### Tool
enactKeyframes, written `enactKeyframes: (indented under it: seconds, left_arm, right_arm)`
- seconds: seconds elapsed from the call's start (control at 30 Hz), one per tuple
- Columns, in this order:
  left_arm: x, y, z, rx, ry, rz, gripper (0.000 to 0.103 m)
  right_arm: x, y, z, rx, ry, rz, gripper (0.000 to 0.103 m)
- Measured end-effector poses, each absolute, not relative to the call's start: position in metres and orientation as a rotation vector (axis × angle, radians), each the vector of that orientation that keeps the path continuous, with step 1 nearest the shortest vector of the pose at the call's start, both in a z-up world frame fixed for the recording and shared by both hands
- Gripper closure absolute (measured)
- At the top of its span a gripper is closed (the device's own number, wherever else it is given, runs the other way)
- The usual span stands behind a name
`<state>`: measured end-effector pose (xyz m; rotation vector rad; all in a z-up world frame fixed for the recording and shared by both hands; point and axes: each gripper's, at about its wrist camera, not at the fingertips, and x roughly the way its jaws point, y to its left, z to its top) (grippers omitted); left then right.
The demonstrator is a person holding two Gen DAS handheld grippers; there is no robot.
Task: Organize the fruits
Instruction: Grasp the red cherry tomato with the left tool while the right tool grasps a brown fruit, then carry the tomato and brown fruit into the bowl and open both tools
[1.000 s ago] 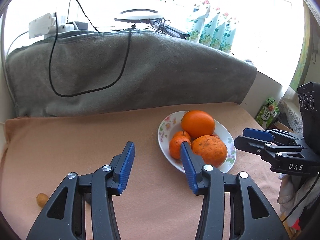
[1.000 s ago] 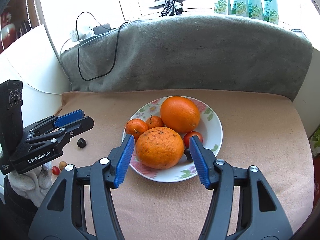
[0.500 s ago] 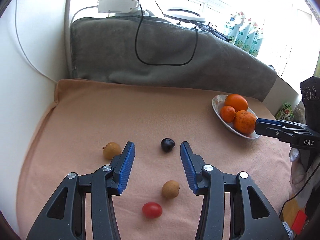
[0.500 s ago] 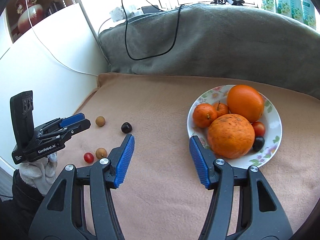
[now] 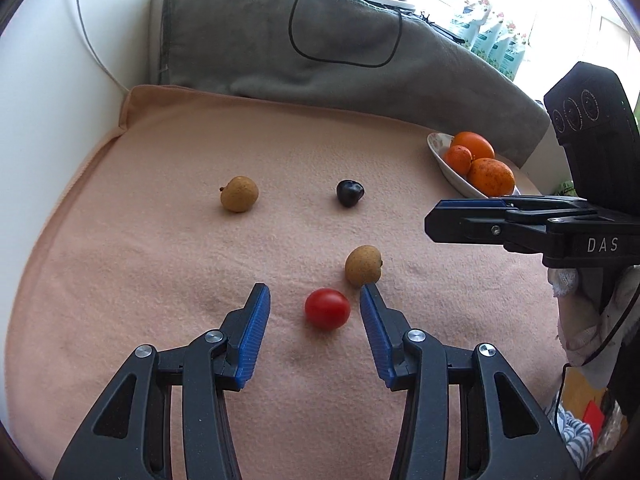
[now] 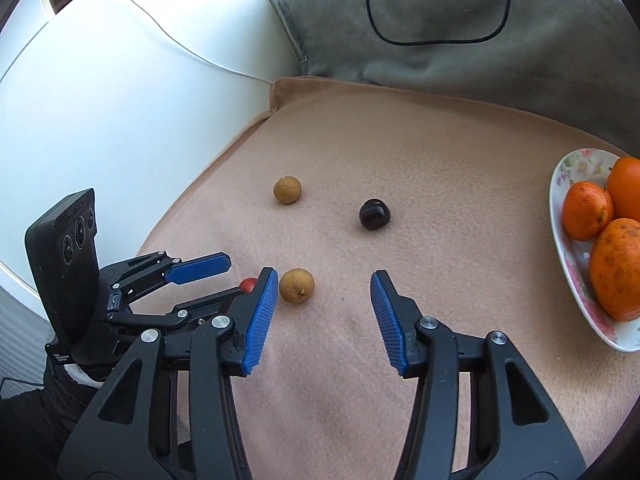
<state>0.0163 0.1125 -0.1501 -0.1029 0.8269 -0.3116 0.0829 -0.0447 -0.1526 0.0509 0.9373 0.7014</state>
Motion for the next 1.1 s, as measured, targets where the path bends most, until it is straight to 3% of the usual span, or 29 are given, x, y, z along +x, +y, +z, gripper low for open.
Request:
enactKeyframes:
  seconds: [0.37, 0.53, 0.57, 1.1]
  left_arm:
    - [0.020, 0.111, -0.161, -0.101, 0.859, -0.348, 0.079]
    - [0.020, 0.110, -0.161, -0.091, 0.854, -0.347, 0.079]
    - [0.019, 0.111, -0.161, -0.091, 0.854, -0.347, 0.079]
    - [0.039, 0.091, -0.144, -0.111, 0.826, -0.390, 0.080]
  right_arm:
    - [0.093, -0.014, -0.178, 0.029, 1.018, 0.735, 0.059]
    - [0.097, -0.007, -0.187, 0.026, 1.048, 0.745, 0.067]
    - [0.098, -0.006, -0.188, 0.025, 1.054, 0.745, 0.076]
    - [0.097, -0.052, -0.155, 0.106, 0.947, 0.681, 0.076]
